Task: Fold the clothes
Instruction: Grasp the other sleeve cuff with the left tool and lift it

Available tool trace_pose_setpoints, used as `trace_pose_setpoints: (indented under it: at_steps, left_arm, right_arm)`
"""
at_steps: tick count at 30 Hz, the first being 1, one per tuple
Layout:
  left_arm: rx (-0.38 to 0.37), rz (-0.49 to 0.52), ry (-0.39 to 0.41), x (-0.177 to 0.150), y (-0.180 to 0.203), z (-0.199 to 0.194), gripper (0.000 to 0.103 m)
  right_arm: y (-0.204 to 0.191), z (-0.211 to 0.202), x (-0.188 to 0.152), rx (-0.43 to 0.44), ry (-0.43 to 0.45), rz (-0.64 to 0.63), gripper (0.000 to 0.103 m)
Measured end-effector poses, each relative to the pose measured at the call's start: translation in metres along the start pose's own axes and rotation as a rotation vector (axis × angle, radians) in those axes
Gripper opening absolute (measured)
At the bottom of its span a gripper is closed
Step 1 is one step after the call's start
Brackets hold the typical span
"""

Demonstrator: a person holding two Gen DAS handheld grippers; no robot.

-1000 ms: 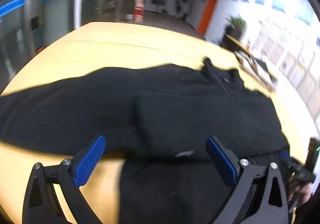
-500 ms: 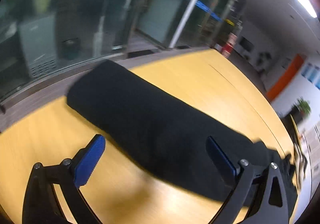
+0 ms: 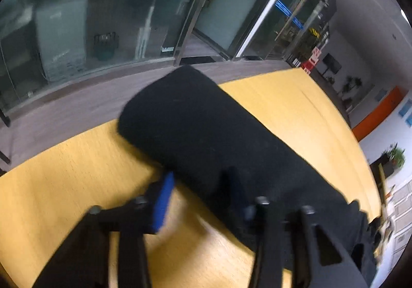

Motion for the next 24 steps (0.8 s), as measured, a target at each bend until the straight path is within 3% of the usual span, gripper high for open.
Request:
trace_pose_setpoints:
  at_steps: [1, 3, 8, 11, 13, 15, 17, 18, 19, 20, 21, 24]
  left_arm:
    - [-0.023, -0.038, -0.003, 0.002, -0.008, 0.000, 0.024]
    - [-0.061, -0.086, -0.007, 0.005, -0.021, 0.001, 0.017]
    - [-0.080, -0.063, 0.004, 0.008, -0.021, 0.003, 0.016]
    - [-0.114, -0.122, 0.015, 0.011, -0.024, 0.007, 0.024]
    - [-0.130, -0.146, 0.023, 0.016, -0.022, 0.009, 0.038]
    - [-0.140, -0.139, 0.021, 0.017, -0.018, 0.009, 0.051]
    - [-0.107, -0.099, 0.019, 0.018, -0.009, 0.012, 0.053]
    - [-0.087, -0.076, 0.018, 0.019, -0.005, 0.014, 0.049]
    - [-0.070, -0.060, 0.005, 0.018, 0.000, 0.016, 0.027]
    - [-0.075, -0.068, -0.015, 0.017, 0.001, 0.019, 0.016]
    - [-0.094, -0.087, -0.026, 0.015, 0.000, 0.021, 0.011]
    - [-0.112, -0.110, -0.003, 0.016, -0.001, 0.019, 0.008]
  right_arm:
    - [-0.001, 0.001, 0.001, 0.000, 0.000, 0.000, 0.103]
    - [0.000, 0.000, 0.000, -0.002, 0.001, -0.001, 0.103]
    - [-0.001, 0.000, -0.001, -0.004, 0.001, -0.002, 0.103]
    - [-0.003, 0.003, 0.001, -0.005, 0.001, -0.003, 0.103]
    - [-0.003, 0.003, 0.001, -0.004, 0.001, -0.003, 0.103]
    - [-0.003, 0.002, 0.001, -0.004, 0.000, -0.003, 0.103]
    - [-0.004, 0.003, 0.002, -0.004, 0.000, -0.002, 0.103]
    - [-0.004, 0.004, 0.002, -0.004, -0.001, -0.002, 0.103]
    - [-0.004, 0.004, 0.002, -0.004, 0.000, -0.002, 0.103]
    - [-0.005, 0.004, 0.002, -0.004, 0.000, -0.002, 0.103]
    - [-0.005, 0.003, 0.002, -0.004, 0.000, -0.002, 0.103]
    - [-0.004, 0.003, 0.002, -0.003, 0.000, -0.001, 0.103]
Point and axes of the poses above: each gripper's, at about its wrist camera, not at the fingertips, and z roughly the way its jaws point, y to its right, x to its top, the point moved 2 cm from there along z, roughly the way its jaws point
